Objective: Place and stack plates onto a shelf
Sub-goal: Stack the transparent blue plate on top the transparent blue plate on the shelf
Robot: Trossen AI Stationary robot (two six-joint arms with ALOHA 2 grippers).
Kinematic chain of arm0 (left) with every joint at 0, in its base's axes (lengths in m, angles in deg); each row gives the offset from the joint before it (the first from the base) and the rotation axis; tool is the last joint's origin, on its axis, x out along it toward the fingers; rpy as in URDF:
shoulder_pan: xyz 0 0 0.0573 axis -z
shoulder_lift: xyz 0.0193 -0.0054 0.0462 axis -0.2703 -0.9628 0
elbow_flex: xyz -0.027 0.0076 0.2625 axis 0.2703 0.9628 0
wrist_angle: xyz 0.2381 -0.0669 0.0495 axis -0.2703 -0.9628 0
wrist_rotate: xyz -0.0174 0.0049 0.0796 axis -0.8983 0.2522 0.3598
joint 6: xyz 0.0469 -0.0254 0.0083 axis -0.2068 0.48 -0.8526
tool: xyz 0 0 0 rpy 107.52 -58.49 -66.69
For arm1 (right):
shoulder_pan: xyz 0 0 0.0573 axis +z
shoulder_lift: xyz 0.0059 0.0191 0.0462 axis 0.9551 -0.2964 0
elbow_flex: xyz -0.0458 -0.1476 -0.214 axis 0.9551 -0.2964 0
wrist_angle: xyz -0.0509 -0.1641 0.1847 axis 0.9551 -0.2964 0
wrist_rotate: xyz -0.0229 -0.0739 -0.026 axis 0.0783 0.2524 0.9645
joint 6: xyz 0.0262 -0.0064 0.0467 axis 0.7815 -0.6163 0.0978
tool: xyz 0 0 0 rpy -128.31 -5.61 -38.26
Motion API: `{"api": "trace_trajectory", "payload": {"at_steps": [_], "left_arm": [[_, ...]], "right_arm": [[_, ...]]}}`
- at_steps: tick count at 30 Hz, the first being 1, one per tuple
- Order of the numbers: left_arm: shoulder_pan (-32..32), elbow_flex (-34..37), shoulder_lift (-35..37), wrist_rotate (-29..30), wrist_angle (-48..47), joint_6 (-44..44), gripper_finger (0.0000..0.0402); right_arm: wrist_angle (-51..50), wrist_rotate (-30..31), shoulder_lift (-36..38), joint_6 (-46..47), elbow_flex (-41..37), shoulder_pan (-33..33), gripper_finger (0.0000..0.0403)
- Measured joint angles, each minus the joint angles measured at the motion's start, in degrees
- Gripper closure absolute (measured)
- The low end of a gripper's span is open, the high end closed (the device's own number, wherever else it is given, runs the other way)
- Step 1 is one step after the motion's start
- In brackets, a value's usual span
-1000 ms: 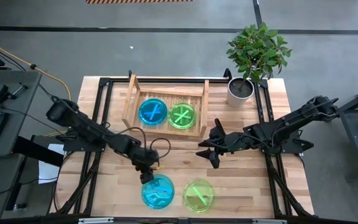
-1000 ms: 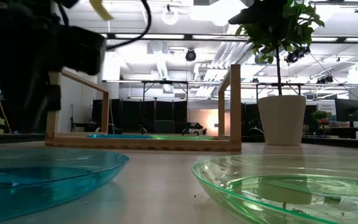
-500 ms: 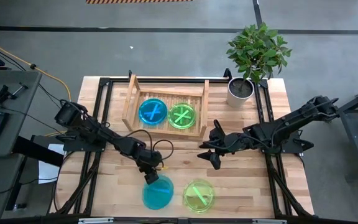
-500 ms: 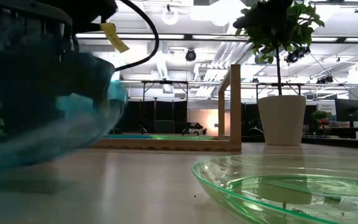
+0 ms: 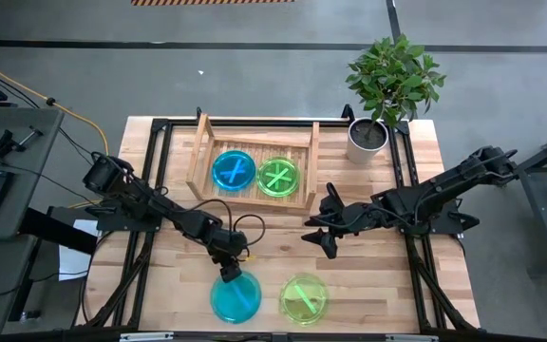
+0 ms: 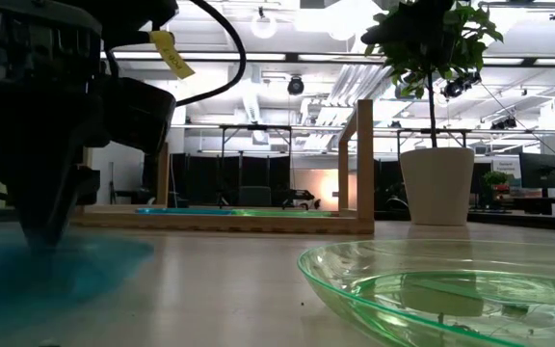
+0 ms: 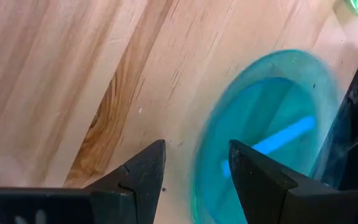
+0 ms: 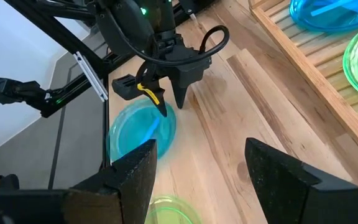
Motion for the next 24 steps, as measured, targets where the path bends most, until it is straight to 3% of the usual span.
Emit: {"api": "trace_trajectory", "payload": {"at_steps": [18,24], "left_arm": [[2.2,0.0,-0.1,-1.3,0.3,-1.1,0.023],[2.5,0.1,-0.1,-1.9,0.2,-1.1,0.0256]], "right_arm": [[-1.7,0.4,0.0,0.0,0.0,0.0,0.0174],[-2.3,0.4,0.0,0.3,0.0,0.0,0.0174]]}}
